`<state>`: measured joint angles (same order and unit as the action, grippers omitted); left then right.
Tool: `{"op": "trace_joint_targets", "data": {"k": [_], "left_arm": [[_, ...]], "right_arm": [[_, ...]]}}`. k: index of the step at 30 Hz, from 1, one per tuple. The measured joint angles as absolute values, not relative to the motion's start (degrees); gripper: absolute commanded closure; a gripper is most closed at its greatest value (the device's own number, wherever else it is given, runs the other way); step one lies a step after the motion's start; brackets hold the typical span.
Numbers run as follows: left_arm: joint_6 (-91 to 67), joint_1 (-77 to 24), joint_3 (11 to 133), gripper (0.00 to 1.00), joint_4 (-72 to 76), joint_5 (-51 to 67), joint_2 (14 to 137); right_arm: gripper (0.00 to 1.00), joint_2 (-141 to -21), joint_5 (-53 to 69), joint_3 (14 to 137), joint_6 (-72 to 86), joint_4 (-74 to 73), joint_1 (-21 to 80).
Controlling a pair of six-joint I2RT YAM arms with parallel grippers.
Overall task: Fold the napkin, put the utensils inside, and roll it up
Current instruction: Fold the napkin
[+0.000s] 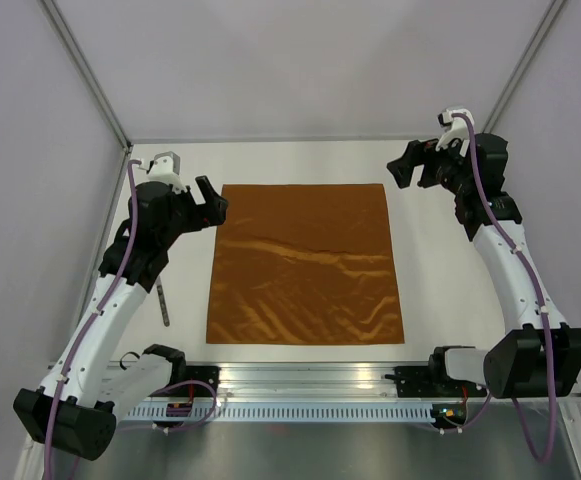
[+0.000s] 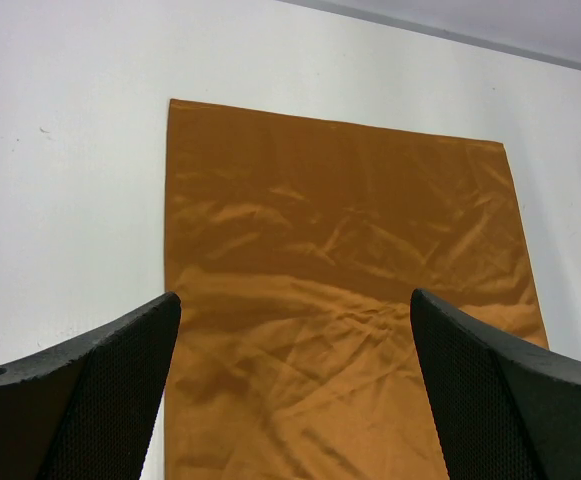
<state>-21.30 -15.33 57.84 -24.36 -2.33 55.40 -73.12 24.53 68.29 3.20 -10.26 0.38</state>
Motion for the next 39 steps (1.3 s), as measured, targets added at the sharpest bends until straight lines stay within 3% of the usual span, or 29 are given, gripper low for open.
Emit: {"op": "trace_joint_targets", "data": {"k": [11,24,31,39], "left_arm": [[-20.32,-18.37,59.4,0.0,-24.29,-2.63,56.51],[-13.98,-58.78,65.23,0.11,-10.33,-15.11,83.88],[-9.47,-71.53,72.12,0.16,-5.5,-18.5,103.63],[-7.79,-79.96,76.55,0.23,-4.19,-18.81,111.83]], "right_arm": [[0.02,-76.25,25.21,72.23,1.98,-15.29,0.19],[0.02,-79.46,24.38,80.27,0.56,-23.88,-3.33],[0.02,-79.46,22.44,80.55,0.4,-25.32,-3.62],[0.04,-79.96,21.93,80.55,0.4,-25.32,-3.62]]}}
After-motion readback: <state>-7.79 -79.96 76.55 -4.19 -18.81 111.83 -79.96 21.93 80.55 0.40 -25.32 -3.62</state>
